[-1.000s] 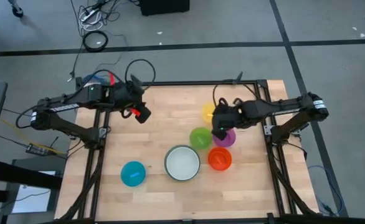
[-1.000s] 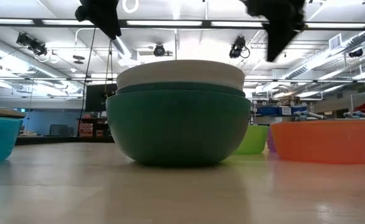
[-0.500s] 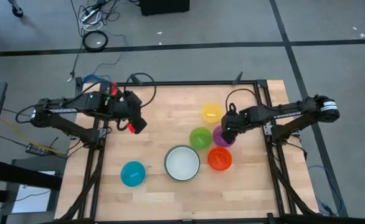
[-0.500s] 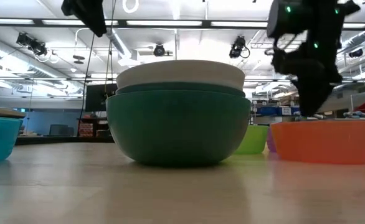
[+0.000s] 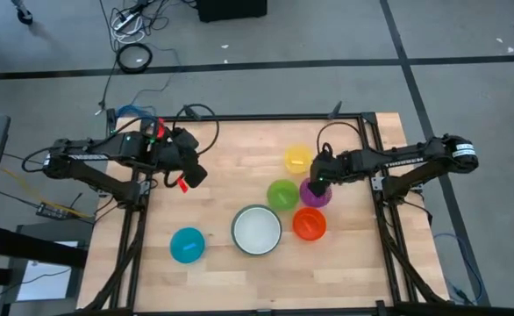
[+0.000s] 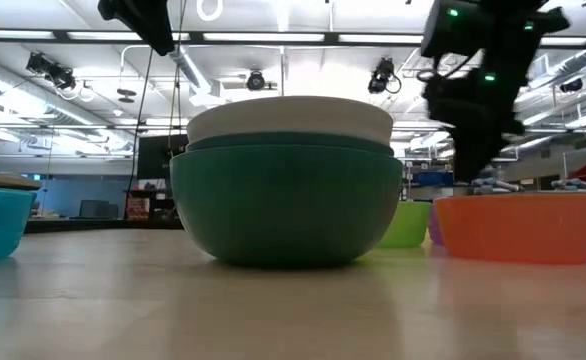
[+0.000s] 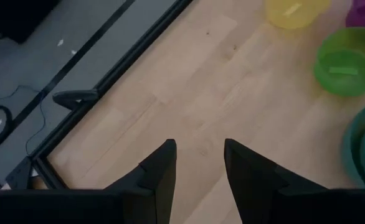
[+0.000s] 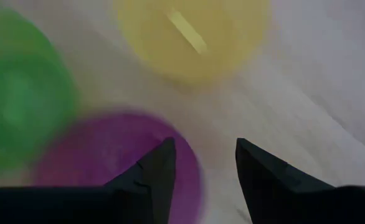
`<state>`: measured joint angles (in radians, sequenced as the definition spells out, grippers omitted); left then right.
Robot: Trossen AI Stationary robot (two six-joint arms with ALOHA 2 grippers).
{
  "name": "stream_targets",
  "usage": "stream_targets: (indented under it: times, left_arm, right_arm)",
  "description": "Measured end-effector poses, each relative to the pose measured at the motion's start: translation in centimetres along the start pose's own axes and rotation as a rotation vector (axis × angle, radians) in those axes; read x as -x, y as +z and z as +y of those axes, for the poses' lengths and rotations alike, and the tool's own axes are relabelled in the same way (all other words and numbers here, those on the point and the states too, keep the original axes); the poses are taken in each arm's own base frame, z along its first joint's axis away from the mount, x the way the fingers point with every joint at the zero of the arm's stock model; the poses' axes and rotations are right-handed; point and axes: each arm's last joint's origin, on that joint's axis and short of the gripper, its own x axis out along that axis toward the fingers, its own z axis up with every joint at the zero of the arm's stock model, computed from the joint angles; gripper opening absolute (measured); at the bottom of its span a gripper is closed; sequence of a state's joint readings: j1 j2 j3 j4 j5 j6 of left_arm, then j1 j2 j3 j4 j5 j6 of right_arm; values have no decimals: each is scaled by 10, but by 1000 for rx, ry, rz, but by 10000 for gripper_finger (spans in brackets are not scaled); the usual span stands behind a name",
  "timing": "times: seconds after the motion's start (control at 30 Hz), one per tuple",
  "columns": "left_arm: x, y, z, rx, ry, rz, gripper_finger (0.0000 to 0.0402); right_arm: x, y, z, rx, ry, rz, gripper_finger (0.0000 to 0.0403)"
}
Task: Nest bowls inside each other
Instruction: Stack the yellow bowl on top of the white bowl
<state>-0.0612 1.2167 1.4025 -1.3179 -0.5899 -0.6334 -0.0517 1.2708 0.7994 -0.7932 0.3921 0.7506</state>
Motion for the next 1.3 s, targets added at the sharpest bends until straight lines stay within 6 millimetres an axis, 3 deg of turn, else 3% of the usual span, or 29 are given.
stream_targets:
  times: [0.3, 0.47, 0.63, 0.83, 1.0, 1.13, 1.3]
  left_arm:
    - [0, 4, -1, -4, 25, -57, 144]
    - [0, 4, -1, -4, 25, -57, 144]
    - [0, 4, -1, -3, 25, -58, 144]
    - [0, 4, 0, -1, 44, -73, 144]
    - [0, 5, 0, 2, 57, -83, 144]
    - [0, 5, 0, 3, 57, -83, 144]
    - [0, 5, 0, 6, 58, -82, 144]
  right_arm:
    - [-39, 48, 12, -25, 242, -146, 153]
    - [-66, 52, 11, -22, 239, -90, 153]
    - [-78, 50, 10, -8, 224, -46, 153]
    - [-83, 52, 6, 11, 195, -47, 133]
    - [-86, 55, 0, 29, 209, -39, 27]
    - [-85, 58, -2, 58, 184, -67, 5]
    - [-51, 83, 7, 103, 286, -188, 1]
